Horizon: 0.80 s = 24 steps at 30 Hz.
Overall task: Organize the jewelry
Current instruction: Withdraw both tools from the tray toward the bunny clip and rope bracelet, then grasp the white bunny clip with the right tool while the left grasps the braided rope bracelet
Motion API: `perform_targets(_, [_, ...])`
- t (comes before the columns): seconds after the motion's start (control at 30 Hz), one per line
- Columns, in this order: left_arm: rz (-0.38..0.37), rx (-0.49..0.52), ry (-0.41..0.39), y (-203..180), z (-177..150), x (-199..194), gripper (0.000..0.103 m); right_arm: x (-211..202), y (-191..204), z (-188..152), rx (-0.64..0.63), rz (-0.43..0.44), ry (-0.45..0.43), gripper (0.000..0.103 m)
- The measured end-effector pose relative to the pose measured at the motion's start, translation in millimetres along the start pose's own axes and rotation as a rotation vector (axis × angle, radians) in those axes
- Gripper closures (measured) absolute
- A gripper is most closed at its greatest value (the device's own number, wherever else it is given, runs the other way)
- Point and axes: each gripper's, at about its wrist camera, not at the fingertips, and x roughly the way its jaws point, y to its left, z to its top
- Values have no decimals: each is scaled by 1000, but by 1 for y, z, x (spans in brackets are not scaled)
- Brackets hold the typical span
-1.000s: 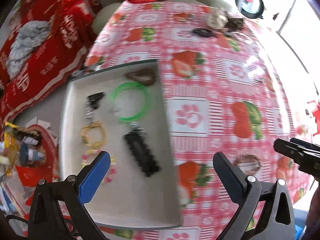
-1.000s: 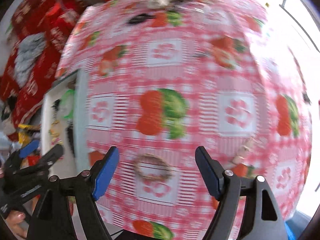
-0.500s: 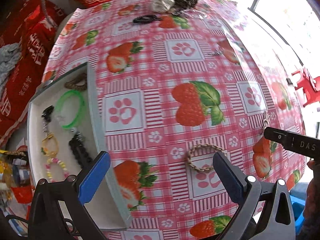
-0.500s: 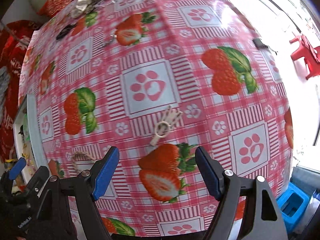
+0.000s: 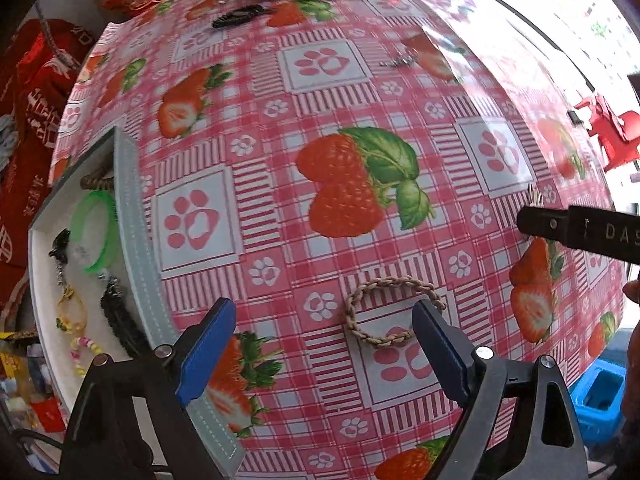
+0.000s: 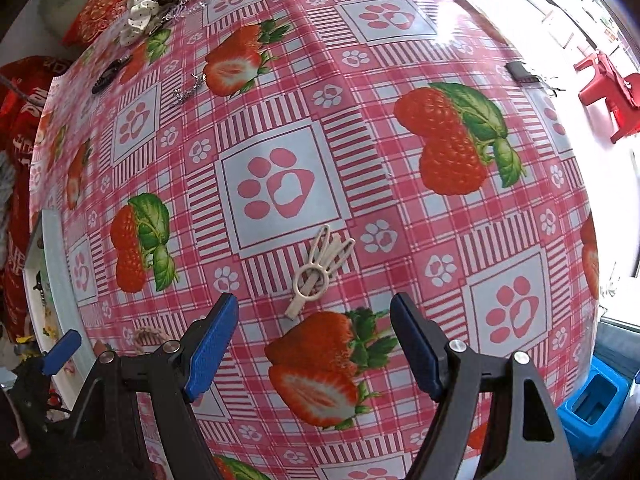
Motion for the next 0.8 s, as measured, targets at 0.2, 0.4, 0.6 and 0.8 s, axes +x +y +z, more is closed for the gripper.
perform_targets(0.2, [-17,-1,41,-6,1,16,21,11,1,5,30,-13,5,25])
perform_targets(0.4, [-31,-6,65,-12,1,27,23,16,8,5,-17,-65,-29,35])
perform_targets(0.6, [-30,0,44,-19,1,23,35,21,26,4,-95,-120,-47,50])
perform_targets(0.8, [-56,20,32,-29,2,18,85,18,40,-3,-165,-130,-57,79])
